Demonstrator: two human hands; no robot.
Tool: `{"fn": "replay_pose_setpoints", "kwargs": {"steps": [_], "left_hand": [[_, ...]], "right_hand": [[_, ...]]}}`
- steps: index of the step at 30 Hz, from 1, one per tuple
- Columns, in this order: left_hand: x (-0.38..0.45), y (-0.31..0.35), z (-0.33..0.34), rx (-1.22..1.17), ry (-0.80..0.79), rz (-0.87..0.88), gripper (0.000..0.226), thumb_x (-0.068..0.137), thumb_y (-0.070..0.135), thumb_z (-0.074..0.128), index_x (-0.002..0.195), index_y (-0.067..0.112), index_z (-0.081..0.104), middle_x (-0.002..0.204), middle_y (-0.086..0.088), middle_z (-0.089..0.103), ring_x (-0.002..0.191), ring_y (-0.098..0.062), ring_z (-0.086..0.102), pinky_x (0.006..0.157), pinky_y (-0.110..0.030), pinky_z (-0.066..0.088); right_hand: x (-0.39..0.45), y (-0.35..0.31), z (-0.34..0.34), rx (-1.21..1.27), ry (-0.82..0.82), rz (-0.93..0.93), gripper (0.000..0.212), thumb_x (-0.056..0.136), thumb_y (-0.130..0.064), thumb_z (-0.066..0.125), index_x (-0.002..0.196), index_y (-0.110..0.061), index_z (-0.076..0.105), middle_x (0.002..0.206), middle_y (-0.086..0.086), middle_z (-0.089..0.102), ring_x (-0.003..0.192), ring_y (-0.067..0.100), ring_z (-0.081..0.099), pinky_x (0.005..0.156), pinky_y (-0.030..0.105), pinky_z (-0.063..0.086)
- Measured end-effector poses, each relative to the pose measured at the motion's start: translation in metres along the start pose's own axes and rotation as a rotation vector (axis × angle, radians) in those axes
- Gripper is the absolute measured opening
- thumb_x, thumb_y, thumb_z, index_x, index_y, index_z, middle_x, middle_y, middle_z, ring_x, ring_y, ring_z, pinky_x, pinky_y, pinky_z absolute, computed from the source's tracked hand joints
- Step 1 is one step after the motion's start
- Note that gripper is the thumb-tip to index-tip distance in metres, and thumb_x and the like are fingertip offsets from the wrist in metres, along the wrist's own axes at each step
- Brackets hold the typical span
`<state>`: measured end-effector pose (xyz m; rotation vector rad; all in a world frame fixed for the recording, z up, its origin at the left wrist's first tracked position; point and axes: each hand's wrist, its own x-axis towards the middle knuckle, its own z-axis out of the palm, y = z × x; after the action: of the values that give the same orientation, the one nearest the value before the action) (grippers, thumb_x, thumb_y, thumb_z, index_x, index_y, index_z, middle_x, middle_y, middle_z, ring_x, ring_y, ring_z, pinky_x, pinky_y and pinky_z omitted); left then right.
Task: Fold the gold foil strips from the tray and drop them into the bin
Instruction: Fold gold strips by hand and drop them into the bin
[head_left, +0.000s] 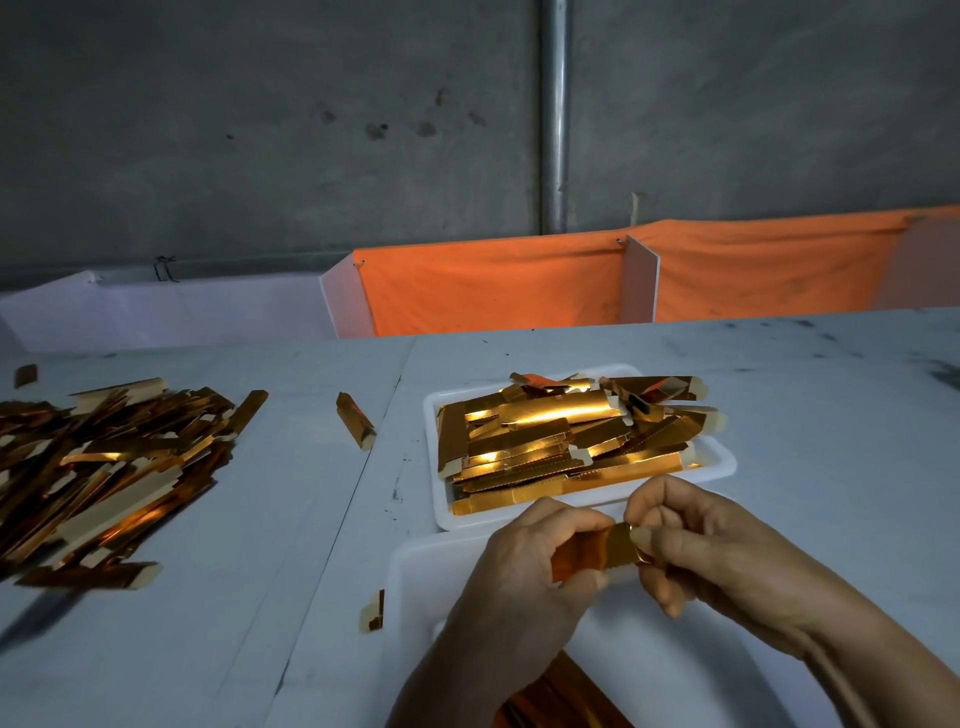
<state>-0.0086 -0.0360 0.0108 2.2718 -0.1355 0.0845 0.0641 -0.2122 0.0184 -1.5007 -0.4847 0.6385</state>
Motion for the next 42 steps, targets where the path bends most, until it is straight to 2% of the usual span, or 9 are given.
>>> {"fn": "replay_pose_setpoints", "kwargs": {"steps": [5,15,18,21,27,32,37,39,42], "left_hand": [[0.0,-0.001,0.0,0.016,-0.003,0.003,0.039,0.092,0.035,0.057,0.125,0.047,0.042,0.121,0.028,0.039,0.113,-0.002,0.039,0.081,-0.008,0.037],[0.002,-0.005,0.003,0.132,0.032,0.067,0.045,0.094,0.034,0.053,0.137,0.04,0.04,0.132,0.023,0.038,0.117,0.0,0.035,0.089,-0.011,0.034],[0.001,-0.006,0.003,0.158,0.05,0.109,0.045,0.096,0.032,0.049,0.139,0.039,0.039,0.132,0.022,0.038,0.118,0.001,0.034,0.095,-0.015,0.036],[0.0,-0.007,0.004,0.167,0.072,0.142,0.045,0.097,0.031,0.048,0.14,0.038,0.039,0.131,0.022,0.038,0.116,0.004,0.033,0.094,-0.012,0.036],[-0.002,-0.007,0.007,0.235,0.127,0.221,0.046,0.097,0.029,0.048,0.142,0.035,0.038,0.131,0.02,0.039,0.117,0.003,0.032,0.094,-0.014,0.038],[-0.001,-0.004,0.01,0.362,0.149,0.278,0.044,0.1,0.026,0.04,0.143,0.032,0.037,0.134,0.013,0.04,0.118,0.002,0.031,0.094,-0.013,0.029],[-0.002,-0.002,0.005,0.187,0.118,0.233,0.043,0.099,0.028,0.044,0.142,0.033,0.039,0.13,0.018,0.04,0.115,0.006,0.034,0.088,-0.006,0.034],[-0.003,-0.001,0.002,0.077,0.08,0.193,0.044,0.098,0.03,0.046,0.141,0.033,0.04,0.127,0.021,0.041,0.114,0.007,0.035,0.085,-0.002,0.034],[-0.004,0.002,-0.001,0.004,0.031,0.197,0.043,0.098,0.03,0.048,0.14,0.031,0.042,0.123,0.02,0.044,0.115,0.006,0.037,0.087,-0.006,0.037]], "right_hand": [[-0.001,0.001,-0.001,-0.091,-0.001,-0.01,0.006,0.094,-0.003,0.051,0.098,0.0,0.053,0.057,0.013,0.058,0.048,0.018,0.057,0.049,0.022,0.046],[-0.001,0.004,0.007,-0.33,0.099,-0.116,0.003,0.095,-0.006,0.053,0.096,-0.008,0.055,0.058,0.008,0.062,0.053,0.018,0.06,0.058,0.025,0.051],[-0.002,0.003,0.005,-0.314,0.058,-0.106,0.004,0.095,-0.006,0.053,0.097,-0.008,0.055,0.059,0.008,0.061,0.055,0.019,0.059,0.059,0.024,0.05],[-0.003,0.0,0.002,-0.26,0.004,-0.07,0.005,0.095,-0.004,0.052,0.099,-0.005,0.055,0.06,0.01,0.061,0.055,0.018,0.059,0.057,0.022,0.049],[0.0,0.005,0.003,-0.226,0.097,-0.078,0.009,0.094,0.0,0.049,0.095,-0.004,0.057,0.055,0.012,0.057,0.048,0.017,0.055,0.052,0.019,0.046],[0.003,0.009,0.004,-0.311,0.147,-0.118,0.012,0.091,0.0,0.052,0.092,-0.011,0.057,0.054,0.01,0.058,0.05,0.017,0.055,0.057,0.024,0.049],[0.0,0.003,-0.001,-0.036,0.039,-0.109,0.009,0.092,-0.007,0.052,0.095,-0.004,0.06,0.059,0.013,0.054,0.048,0.019,0.052,0.051,0.023,0.046],[-0.002,0.001,-0.002,0.075,-0.018,-0.111,0.014,0.086,-0.016,0.059,0.093,-0.005,0.063,0.057,0.009,0.048,0.042,0.015,0.043,0.046,0.021,0.041],[-0.003,0.0,-0.003,0.159,-0.081,-0.114,0.026,0.08,-0.027,0.074,0.093,-0.006,0.066,0.052,0.004,0.043,0.038,0.01,0.034,0.041,0.018,0.035]]}}
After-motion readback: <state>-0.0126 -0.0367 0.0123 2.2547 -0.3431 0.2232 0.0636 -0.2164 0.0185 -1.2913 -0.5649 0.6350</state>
